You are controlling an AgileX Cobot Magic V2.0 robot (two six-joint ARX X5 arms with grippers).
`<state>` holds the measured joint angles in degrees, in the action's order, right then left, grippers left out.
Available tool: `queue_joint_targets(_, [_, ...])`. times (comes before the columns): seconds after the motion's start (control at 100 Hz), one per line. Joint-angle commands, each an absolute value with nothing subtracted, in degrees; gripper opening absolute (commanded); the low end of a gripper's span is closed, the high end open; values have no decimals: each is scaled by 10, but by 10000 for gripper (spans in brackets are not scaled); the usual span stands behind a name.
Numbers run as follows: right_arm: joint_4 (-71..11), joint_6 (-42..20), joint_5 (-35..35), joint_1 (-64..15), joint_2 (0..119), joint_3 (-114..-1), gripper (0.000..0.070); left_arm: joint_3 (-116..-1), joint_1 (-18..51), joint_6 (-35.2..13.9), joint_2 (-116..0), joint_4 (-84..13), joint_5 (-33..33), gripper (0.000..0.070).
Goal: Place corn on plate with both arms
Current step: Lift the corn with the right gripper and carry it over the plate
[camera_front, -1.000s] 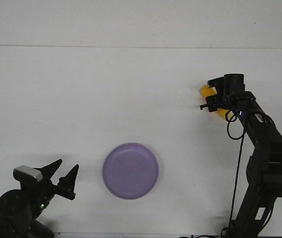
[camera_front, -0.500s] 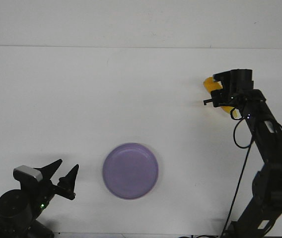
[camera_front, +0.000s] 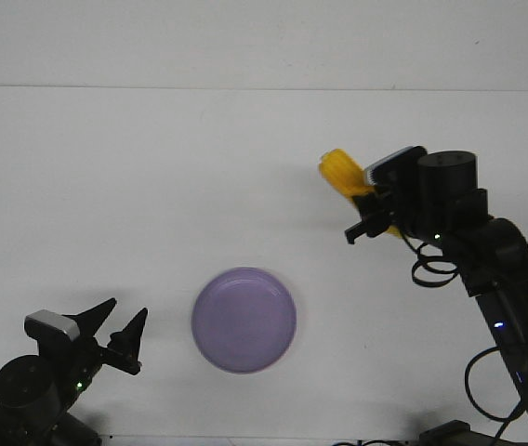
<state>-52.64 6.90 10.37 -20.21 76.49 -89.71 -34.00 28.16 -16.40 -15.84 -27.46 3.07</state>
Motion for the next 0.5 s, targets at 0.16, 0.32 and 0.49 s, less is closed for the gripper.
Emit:
queue_joint_targets(0.16, [-496, 1, 63, -370, 784, -836, 129, -342, 284, -159, -161, -270, 32, 421])
queue_joint_targets(0.32, [-421, -38, 41, -444, 809, -750, 129, -342, 284, -159, -161, -270, 32, 421])
queue_joint_targets(0.49, [-342, -69, 41, -488, 857, -684, 129, -342, 284, -159, -161, -270, 32, 421])
